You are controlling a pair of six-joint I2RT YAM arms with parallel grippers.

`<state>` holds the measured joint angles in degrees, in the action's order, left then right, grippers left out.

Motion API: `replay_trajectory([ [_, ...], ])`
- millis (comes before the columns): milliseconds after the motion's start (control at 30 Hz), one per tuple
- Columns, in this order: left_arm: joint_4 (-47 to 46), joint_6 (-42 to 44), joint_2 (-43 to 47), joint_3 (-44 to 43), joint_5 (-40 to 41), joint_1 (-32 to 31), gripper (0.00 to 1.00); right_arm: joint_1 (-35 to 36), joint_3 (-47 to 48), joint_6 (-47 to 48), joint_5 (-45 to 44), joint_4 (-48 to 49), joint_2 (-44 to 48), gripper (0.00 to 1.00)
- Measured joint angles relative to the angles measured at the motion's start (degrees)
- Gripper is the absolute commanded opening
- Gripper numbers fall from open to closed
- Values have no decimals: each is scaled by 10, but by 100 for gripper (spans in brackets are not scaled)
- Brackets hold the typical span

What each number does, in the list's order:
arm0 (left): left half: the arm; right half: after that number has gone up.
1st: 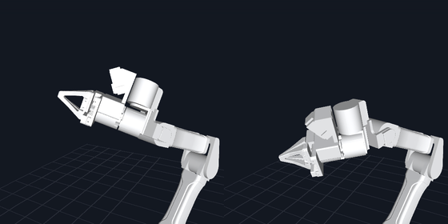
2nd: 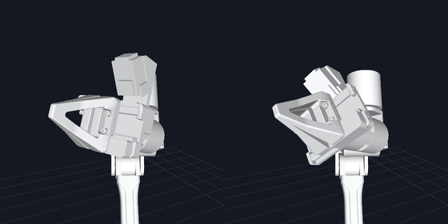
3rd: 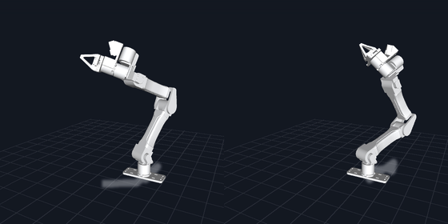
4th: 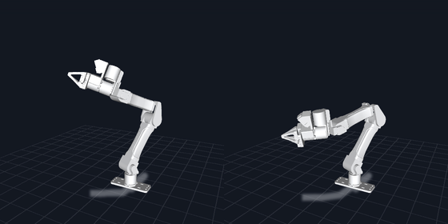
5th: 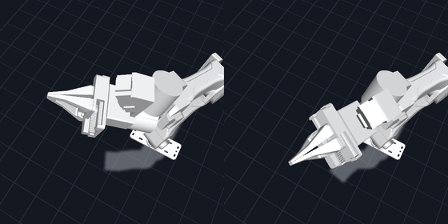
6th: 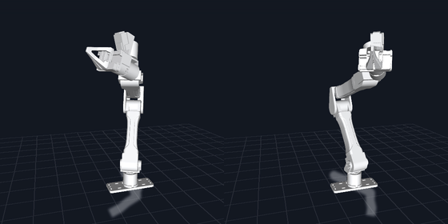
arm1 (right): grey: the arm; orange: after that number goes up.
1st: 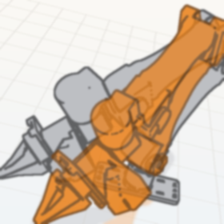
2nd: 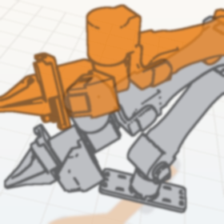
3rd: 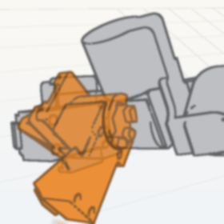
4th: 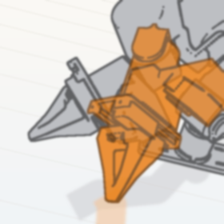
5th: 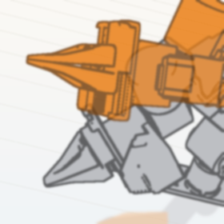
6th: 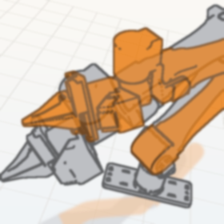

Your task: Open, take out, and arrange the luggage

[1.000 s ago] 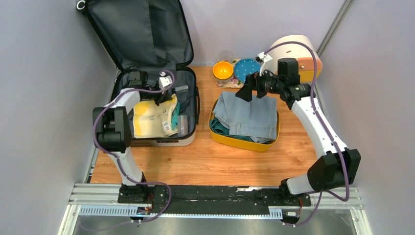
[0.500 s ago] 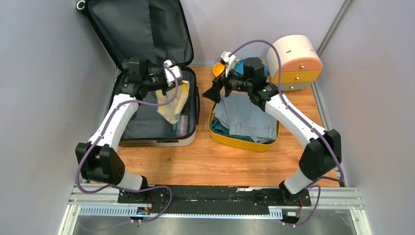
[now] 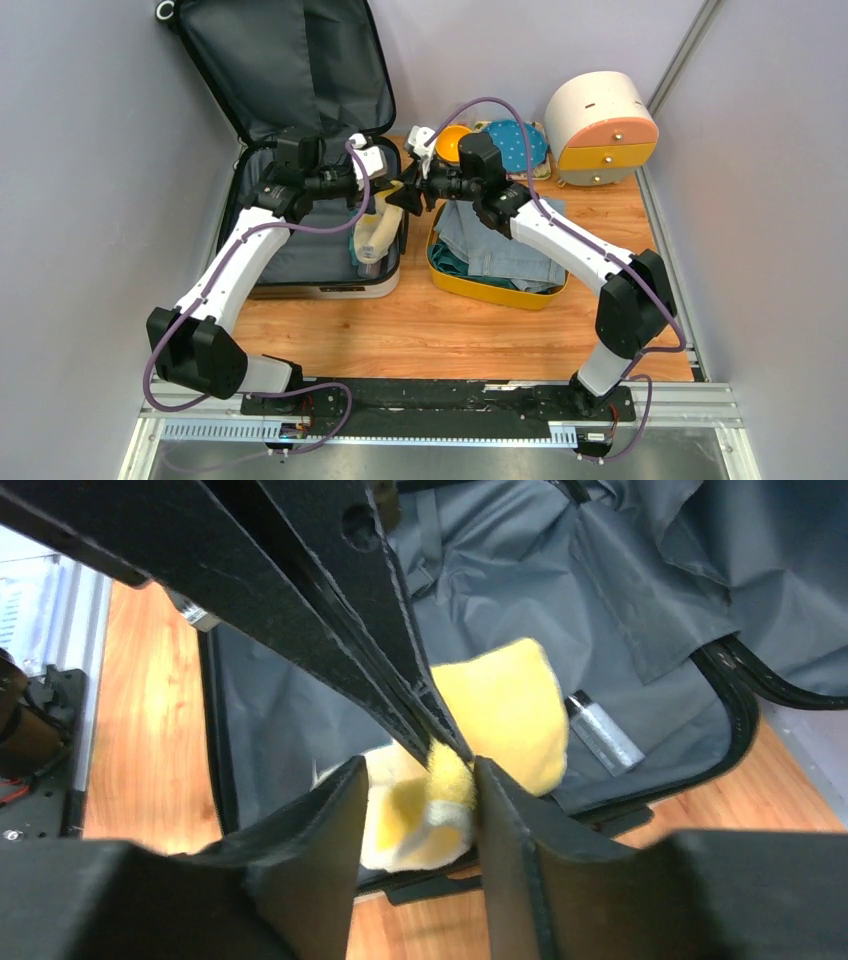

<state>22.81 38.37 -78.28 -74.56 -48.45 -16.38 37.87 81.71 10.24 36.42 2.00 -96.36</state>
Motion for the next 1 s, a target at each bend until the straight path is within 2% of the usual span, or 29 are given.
replay_trajectory([
  [33, -1, -3, 0, 2, 1, 0, 0, 0, 0, 5, -5, -7, 0, 17],
  [67, -2, -7, 0, 2, 2, 0, 0, 0, 0, 11, -10, -10, 0, 4],
  [100, -3, -10, 0, 2, 3, 0, 3, -1, 0, 18, -16, -14, 0, 0],
  [133, -4, -14, 1, 2, 3, 0, 23, -1, 1, 26, -19, -22, 0, 0],
  [200, -5, -21, 1, 2, 3, 0, 42, -2, 6, 36, -25, -37, 0, 0],
  [267, -6, -30, 2, 0, 5, 0, 70, -4, 13, 46, -34, -64, 2, 0],
  [300, -5, -36, 2, -2, 5, 0, 79, -7, 15, 51, -37, -77, 4, 0],
  [433, 24, -16, 5, -16, -2, 7, 80, -26, 6, 76, -38, -134, 45, 0],
  [567, 37, 9, 15, 10, -13, 30, 79, -47, -40, 119, -36, -174, 129, 0],
  [667, 30, 23, 21, 69, -21, 57, 77, -47, -66, 138, -34, -193, 171, 0],
  [833, 7, 41, 20, 179, -28, 76, 72, -43, -94, 149, -35, -205, 183, 0],
  [1000, -35, 34, 16, 220, -41, 69, 70, -46, -106, 151, -38, -226, 183, 0],
])
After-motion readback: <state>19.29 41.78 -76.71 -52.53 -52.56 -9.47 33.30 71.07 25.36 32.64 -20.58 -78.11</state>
